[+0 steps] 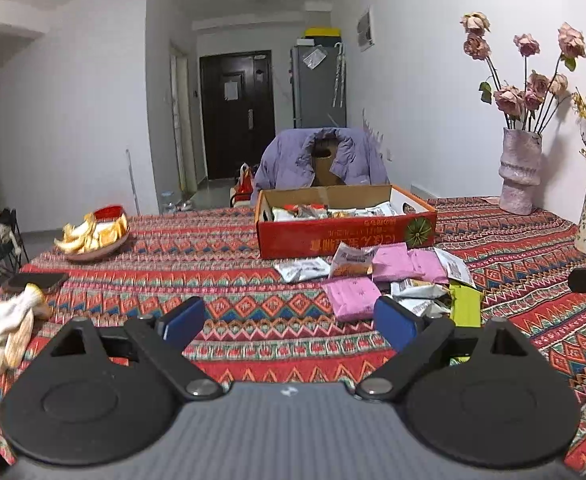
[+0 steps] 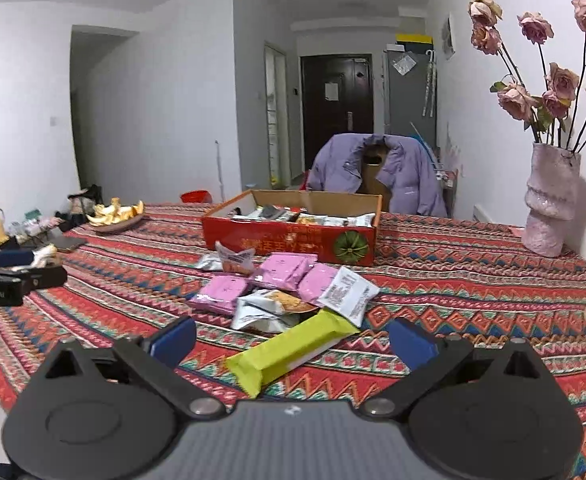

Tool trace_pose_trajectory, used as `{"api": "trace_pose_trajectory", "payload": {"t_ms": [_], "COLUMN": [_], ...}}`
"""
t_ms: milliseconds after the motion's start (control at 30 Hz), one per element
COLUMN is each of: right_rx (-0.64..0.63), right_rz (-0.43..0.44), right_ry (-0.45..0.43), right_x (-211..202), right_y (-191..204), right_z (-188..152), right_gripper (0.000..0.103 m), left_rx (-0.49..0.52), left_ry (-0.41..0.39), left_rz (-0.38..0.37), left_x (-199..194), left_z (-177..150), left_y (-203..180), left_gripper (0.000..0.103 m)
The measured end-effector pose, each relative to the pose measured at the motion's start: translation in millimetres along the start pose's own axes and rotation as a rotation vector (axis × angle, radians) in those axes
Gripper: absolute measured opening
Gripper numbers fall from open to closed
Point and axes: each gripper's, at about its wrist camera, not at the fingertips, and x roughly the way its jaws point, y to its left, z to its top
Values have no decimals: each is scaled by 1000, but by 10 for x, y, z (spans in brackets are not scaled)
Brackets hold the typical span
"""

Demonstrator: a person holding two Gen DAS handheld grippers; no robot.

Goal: Organize snacks
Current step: 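Withdraw both tools from the box back toward the snack pile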

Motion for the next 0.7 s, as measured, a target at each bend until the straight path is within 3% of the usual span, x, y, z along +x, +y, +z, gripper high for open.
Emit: {"api": "trace_pose_trajectory", "payload": {"t_ms": [300, 567, 700], "right_rx": [66, 165, 213], "right_rz": [-1, 25, 44], "right_ry": [48, 125, 152], "right_x": [447, 1199, 1679], "right_y": [-152, -421, -563], "right_z": [43, 90, 158], "right_gripper": [103, 100, 93], "left_rx": [0, 37, 25], "left_ry": [50, 104, 152], "left_rz": [-37, -104, -119], "left_x": [443, 1335, 1925], "left_z": [76, 119, 144], "left_y": [30, -199, -364], "left_gripper": [93, 93, 93]}}
